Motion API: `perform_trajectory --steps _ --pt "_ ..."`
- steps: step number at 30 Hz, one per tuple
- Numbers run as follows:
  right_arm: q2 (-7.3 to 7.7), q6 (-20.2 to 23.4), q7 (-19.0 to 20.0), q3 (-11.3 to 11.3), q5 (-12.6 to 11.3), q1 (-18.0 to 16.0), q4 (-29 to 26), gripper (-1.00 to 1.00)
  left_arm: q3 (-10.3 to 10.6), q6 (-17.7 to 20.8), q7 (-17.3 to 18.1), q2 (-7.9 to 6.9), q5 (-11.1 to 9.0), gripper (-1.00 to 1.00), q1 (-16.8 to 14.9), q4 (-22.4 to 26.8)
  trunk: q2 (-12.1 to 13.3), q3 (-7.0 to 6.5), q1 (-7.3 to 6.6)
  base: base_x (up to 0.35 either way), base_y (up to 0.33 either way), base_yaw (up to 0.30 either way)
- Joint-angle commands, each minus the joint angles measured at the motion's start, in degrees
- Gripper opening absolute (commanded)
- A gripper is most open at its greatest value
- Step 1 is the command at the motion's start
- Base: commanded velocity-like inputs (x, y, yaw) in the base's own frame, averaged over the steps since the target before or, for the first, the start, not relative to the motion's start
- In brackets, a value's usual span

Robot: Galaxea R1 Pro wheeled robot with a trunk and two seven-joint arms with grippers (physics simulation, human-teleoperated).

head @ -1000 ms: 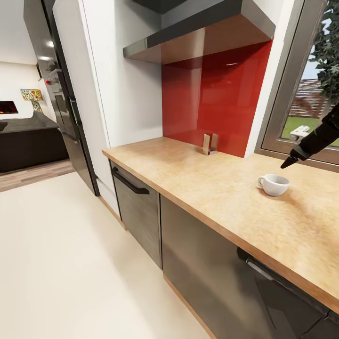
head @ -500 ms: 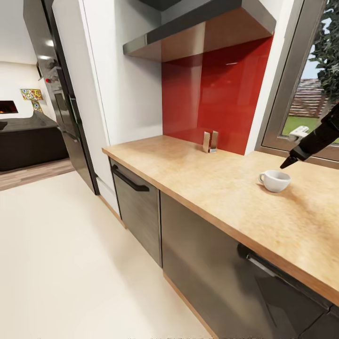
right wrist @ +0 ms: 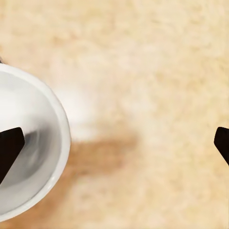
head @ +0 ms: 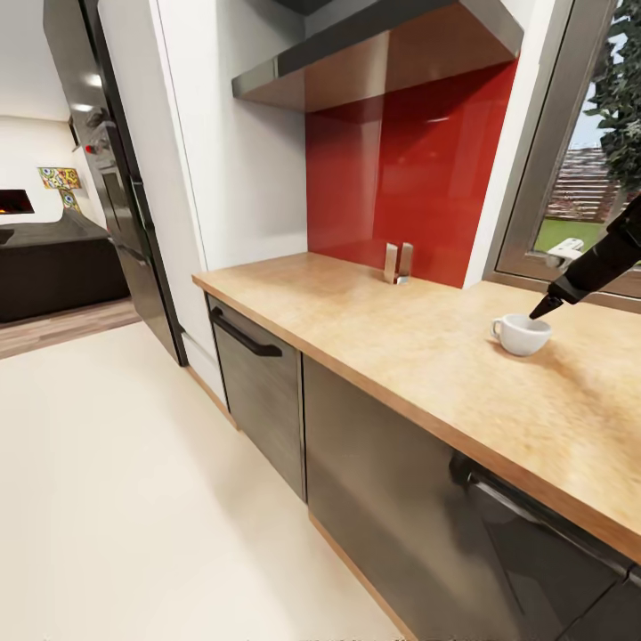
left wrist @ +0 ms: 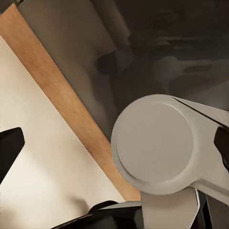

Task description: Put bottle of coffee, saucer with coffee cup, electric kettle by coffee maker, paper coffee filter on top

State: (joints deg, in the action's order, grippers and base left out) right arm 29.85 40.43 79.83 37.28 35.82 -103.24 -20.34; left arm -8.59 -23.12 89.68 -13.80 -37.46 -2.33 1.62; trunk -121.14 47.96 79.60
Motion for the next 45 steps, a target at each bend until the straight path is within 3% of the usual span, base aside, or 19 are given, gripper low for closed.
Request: perform_trajectory --steps 1,13,24,38,45 --pt "0.03 0.5 0.4 0.0 0.4 0.0 -0.1 1.0 -0.5 -0.4 0.1 0.0 0.3 1.0 0.0 0.0 -0.4 0.24 0.22 0.0 0.0 0.0" --pt "0.03 0.5 0.4 -0.1 0.4 0.1 -0.1 1.0 -0.5 -0.4 0.1 0.0 0.3 1.0 0.0 0.0 -3.2 1.5 1.75 0.0 0.0 0.0" --pt "0.03 0.5 0.4 -0.1 0.3 0.1 -0.1 1.0 -0.5 -0.4 0.1 0.0 0.3 1.0 0.0 0.0 -3.2 1.5 1.75 0.0 0.0 0.0" --pt "0.03 0.5 0.4 -0.1 0.3 0.1 -0.1 1.0 -0.5 -0.4 0.1 0.0 0.3 1.0 0.0 0.0 -7.3 3.29 3.95 0.0 0.0 0.0" --pt "0.03 0.5 2.3 -0.1 0.3 0.1 -0.1 1.0 -0.5 -0.4 0.1 0.0 0.3 1.0 0.0 0.0 -7.3 3.29 3.95 0.0 0.0 0.0"
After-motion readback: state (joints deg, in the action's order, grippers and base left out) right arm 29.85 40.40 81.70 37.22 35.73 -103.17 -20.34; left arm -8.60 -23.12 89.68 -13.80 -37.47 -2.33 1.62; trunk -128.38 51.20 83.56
